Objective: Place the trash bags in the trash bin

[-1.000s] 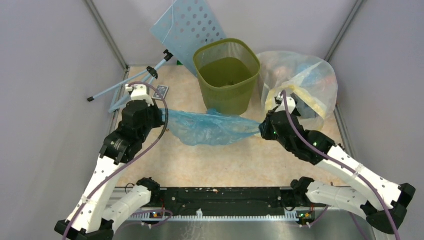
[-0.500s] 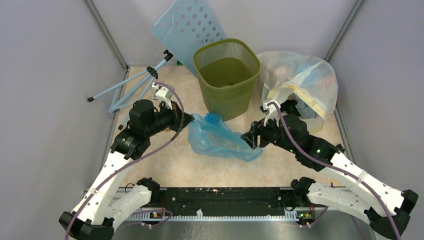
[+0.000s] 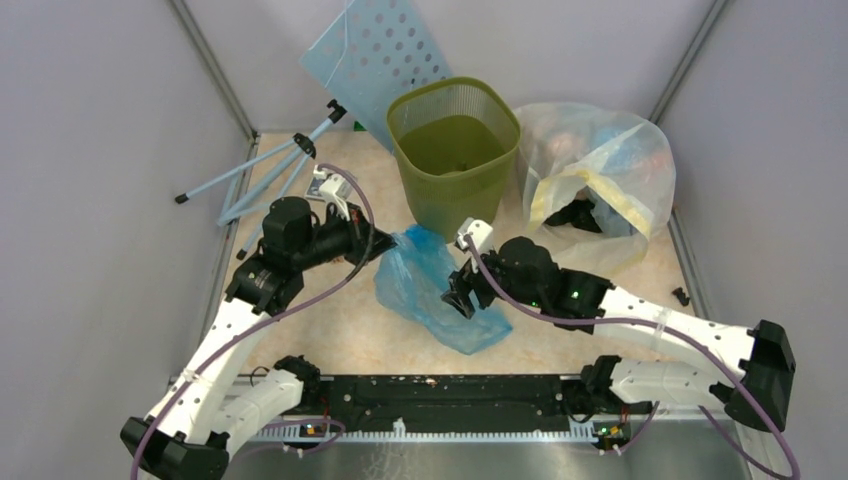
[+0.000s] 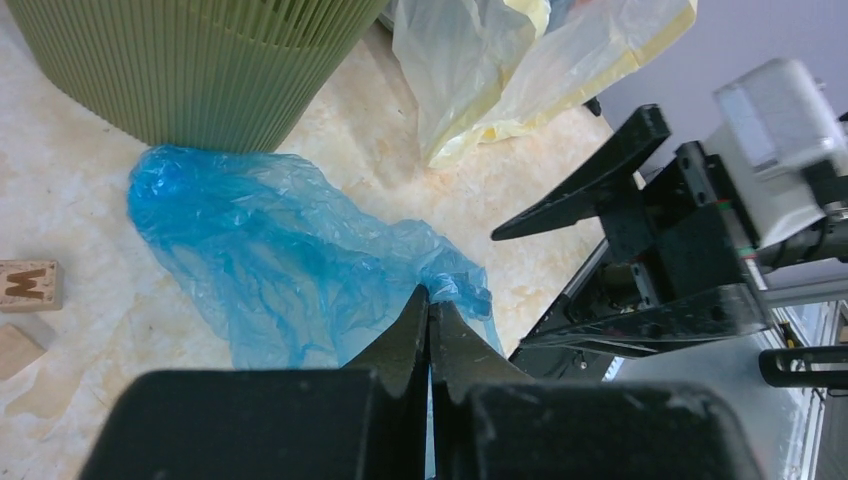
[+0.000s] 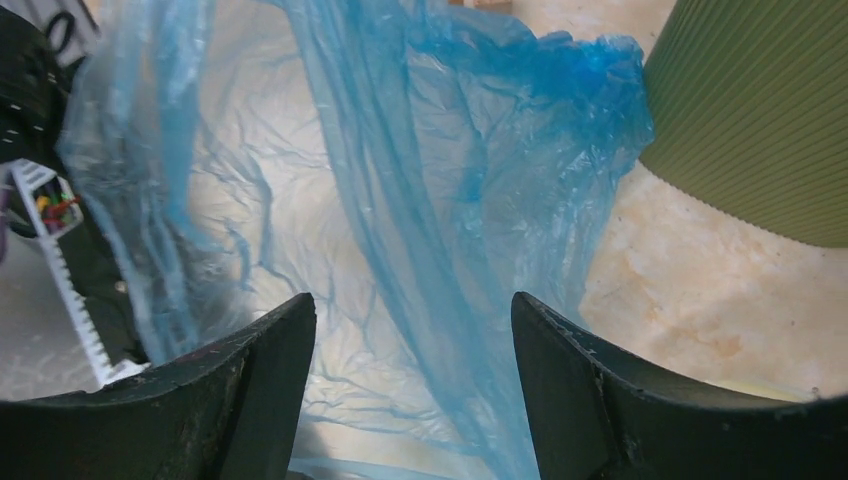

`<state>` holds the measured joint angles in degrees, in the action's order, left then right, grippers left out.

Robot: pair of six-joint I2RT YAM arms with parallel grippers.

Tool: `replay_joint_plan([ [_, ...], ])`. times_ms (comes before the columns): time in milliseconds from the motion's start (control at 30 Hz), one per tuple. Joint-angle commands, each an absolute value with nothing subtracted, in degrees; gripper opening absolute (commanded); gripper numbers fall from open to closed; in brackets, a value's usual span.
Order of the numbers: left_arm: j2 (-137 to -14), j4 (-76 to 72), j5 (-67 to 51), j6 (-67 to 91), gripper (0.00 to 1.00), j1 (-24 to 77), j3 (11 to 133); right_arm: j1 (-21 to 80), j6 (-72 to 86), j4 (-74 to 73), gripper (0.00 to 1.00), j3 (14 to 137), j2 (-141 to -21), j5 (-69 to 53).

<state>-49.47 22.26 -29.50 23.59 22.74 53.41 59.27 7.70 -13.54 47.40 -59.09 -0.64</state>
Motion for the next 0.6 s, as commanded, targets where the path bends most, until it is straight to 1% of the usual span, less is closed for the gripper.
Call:
replay_joint_plan([
  [0,-48.6,19.7,-32.5,22.0,0.0,22.8,52.7,59.7,3.2,-6.0,0.71,46.1,-61.2,0.5],
  [167,-49.0,20.4,-32.8,21.6,0.0,22.8,53.1,59.7,2.7,-2.8,0.68,45.1,-64.6,-2.9],
  [267,-49.3,20.8,-32.8,21.2,0.0,22.8,53.5,59.7,3.3,-1.5,0.62,44.7,-66.8,-2.9],
  [300,-49.3,20.8,-32.8,21.1,0.0,22.7,53.5,59.7,3.6,-1.0,0.58,44.5,-67.5,-2.7],
  [333,-49.3,20.8,-32.9,20.9,0.0,22.8,53.6,59.7,3.8,-0.8,0.48,44.4,-68.2,-2.2],
  [400,-49.4,21.2,-32.6,20.6,0.0,22.8,53.8,59.7,4.8,-0.8,0.14,44.7,-68.6,0.4],
  [433,-49.4,21.4,-32.3,20.4,0.0,22.8,53.8,59.7,5.5,-1.0,0.02,44.9,-67.8,3.2],
  [467,-49.5,21.7,-32.1,20.1,0.0,22.8,53.8,59.7,6.2,-1.3,0.0,45.1,-67.3,6.5],
  [567,-49.9,22.7,-31.7,19.1,0.0,22.8,53.5,59.5,8.6,-3.2,0.0,46.8,-62.9,18.9],
])
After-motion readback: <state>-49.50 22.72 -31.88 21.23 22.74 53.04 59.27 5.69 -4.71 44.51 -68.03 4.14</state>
